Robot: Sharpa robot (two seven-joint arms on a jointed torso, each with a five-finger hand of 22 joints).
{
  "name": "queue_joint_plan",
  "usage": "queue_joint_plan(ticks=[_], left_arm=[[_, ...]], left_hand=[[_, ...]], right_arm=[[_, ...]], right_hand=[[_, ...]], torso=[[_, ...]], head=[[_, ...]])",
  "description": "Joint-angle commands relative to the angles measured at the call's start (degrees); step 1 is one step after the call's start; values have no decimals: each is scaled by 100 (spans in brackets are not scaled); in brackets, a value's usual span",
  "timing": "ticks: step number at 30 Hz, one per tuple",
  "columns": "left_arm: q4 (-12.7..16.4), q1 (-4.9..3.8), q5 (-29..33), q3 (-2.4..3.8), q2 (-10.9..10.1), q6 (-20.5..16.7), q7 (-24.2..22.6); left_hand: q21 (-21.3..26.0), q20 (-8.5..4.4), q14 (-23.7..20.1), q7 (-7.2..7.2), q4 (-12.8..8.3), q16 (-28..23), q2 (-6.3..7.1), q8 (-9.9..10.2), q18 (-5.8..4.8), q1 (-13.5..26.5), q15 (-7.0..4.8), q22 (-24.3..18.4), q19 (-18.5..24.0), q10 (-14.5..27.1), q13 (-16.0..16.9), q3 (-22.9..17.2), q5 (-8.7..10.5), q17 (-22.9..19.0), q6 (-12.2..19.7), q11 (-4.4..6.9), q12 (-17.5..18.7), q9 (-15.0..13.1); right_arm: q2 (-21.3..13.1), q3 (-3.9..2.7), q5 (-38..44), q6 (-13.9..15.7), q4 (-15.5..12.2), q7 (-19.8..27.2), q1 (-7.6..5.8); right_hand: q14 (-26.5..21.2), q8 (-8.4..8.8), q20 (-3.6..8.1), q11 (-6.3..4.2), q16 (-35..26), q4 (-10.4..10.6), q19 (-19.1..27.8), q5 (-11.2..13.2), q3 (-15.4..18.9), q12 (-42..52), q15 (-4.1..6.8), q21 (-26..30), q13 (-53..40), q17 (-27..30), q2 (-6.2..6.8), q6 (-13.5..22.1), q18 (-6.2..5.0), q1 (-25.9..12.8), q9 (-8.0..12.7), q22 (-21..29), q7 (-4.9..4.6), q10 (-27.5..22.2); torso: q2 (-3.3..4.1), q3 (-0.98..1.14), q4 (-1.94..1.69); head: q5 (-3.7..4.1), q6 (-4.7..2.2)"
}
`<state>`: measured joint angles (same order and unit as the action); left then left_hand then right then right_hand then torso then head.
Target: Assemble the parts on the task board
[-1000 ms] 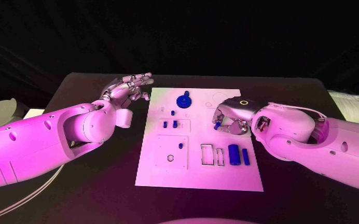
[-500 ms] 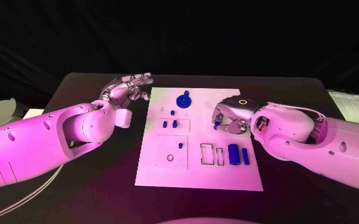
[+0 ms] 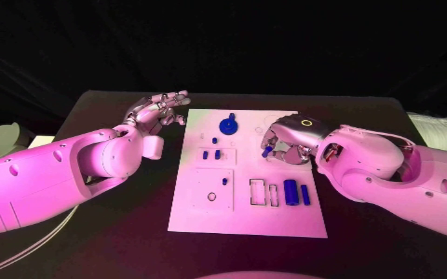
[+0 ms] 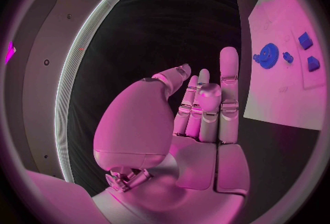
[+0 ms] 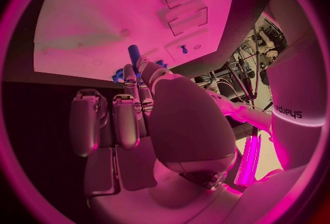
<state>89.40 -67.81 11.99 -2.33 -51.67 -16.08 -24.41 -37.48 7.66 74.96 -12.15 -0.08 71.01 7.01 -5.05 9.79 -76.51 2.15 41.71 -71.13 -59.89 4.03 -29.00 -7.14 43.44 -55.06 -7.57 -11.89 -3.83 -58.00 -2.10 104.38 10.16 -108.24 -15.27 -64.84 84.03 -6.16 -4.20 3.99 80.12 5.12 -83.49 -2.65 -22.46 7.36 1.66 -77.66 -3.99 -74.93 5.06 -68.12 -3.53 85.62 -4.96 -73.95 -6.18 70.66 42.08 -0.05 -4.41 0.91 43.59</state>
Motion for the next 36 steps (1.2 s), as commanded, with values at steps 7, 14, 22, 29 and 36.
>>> queue_joint_plan(ticks=[7,14,22,29,36], left_arm=[[18,0,-32,3,19,95,-30],[19,0,-32,3,31,102,-32],[38,0,-32,3,37,112,-31],[49,0,-32,3,29,114,-31],[54,0,-32,4,28,119,-31]], left_hand=[[28,-6,-51,15,-39,-3,3,-35,63,26,5,-9,38,52,1,-1,-1,2,33,0,-36,-8],[28,-6,-51,15,-39,-3,3,-35,63,26,5,-9,38,52,1,-1,-1,2,33,0,-36,-8],[28,-6,-51,15,-39,-3,3,-35,63,26,5,-9,38,52,1,-1,-1,2,33,0,-36,-8],[28,-6,-51,15,-39,-3,3,-35,63,26,5,-9,38,52,1,-1,-1,2,33,0,-36,-8],[28,-6,-51,15,-39,-3,3,-35,63,26,5,-9,38,52,1,-1,-1,2,33,0,-36,-8]], right_arm=[[232,-10,-140,153,-426,82,-12],[738,11,-105,212,-509,231,231],[1187,88,-77,142,-281,365,521],[1366,141,-83,19,-38,418,639],[1460,177,-93,-78,165,446,670]], right_hand=[[349,3,33,-144,41,-12,-5,-12,-22,-37,32,-37,-5,-121,-48,-35,-15,-27,-80,-7,-10,199],[349,8,36,-142,39,-17,-1,-13,-26,-49,31,-31,-3,-118,-42,-31,-17,-30,-81,1,-13,196],[347,14,38,-138,34,-23,4,-13,-30,-64,29,-22,-1,-110,-35,-26,-21,-34,-81,14,-20,192],[347,20,38,-134,36,-27,6,-13,-33,-76,27,-18,1,-112,-29,-21,-22,-39,-82,18,-25,187],[347,22,38,-133,36,-27,6,-14,-33,-79,27,-17,2,-112,-29,-20,-22,-41,-82,19,-26,186]], torso=[[10,4,-8],[6,-2,-2],[7,-6,-2],[12,0,-4],[10,1,-1]], head=[[-28,1],[-118,50],[-215,104],[-245,135],[-253,153]])
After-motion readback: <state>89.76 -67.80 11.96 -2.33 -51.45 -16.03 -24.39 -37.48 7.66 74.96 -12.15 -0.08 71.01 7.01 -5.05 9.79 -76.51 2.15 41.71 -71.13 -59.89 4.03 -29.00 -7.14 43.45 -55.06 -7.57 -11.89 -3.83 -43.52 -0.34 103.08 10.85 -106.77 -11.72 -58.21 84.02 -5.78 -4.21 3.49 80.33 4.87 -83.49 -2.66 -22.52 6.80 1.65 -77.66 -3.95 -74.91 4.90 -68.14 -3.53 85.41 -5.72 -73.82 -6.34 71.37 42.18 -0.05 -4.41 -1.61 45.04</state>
